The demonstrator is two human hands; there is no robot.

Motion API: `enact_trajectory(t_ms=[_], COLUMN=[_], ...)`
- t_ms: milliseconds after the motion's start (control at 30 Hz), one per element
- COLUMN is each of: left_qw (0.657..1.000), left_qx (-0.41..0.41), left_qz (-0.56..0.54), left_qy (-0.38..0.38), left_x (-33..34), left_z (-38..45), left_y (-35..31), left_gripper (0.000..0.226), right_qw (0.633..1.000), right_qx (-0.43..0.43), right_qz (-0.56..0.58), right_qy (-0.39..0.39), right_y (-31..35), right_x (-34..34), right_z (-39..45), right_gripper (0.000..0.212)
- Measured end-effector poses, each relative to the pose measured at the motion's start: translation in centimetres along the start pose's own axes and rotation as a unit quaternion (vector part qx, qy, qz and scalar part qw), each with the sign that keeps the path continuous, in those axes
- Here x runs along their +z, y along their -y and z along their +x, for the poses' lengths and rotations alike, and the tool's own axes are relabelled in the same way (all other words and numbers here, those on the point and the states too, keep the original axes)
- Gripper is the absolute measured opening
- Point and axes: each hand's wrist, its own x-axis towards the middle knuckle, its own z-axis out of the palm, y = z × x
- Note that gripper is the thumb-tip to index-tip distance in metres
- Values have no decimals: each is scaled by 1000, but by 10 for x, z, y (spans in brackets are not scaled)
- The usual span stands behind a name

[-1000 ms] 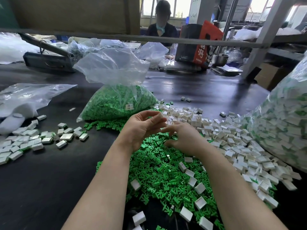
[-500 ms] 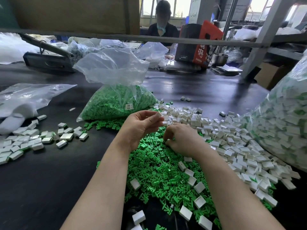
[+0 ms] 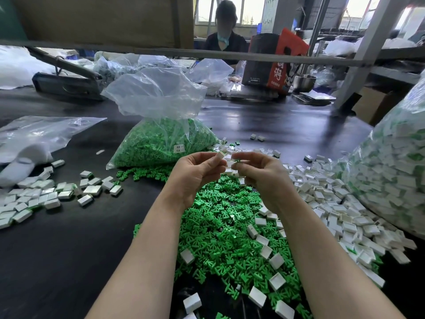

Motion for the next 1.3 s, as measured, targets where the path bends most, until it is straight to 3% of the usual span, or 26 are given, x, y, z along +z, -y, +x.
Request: enact_trajectory(t_ms=[400, 733, 1000, 1300], left_qw=[999, 997, 989, 947], left_qx=[13, 24, 70, 110], left_qz=[33, 68, 133, 303], left_qy=[16, 17, 2, 9], left_x=[8, 10, 7, 2], left_z=[-2, -2, -2, -1], left_y=[3, 3, 3, -2], left_gripper=[25, 26, 16, 3], right_qw=[992, 993, 991, 958], right_qx=[-21, -45, -85, -88], right_qz=[98, 44, -58, -274], right_qy=[-81, -99, -80, 10], right_y=[6, 0, -2, -2], right_x=[10, 11, 8, 2], right_z=[2, 5, 3, 5], right_gripper=[7, 3, 4, 14])
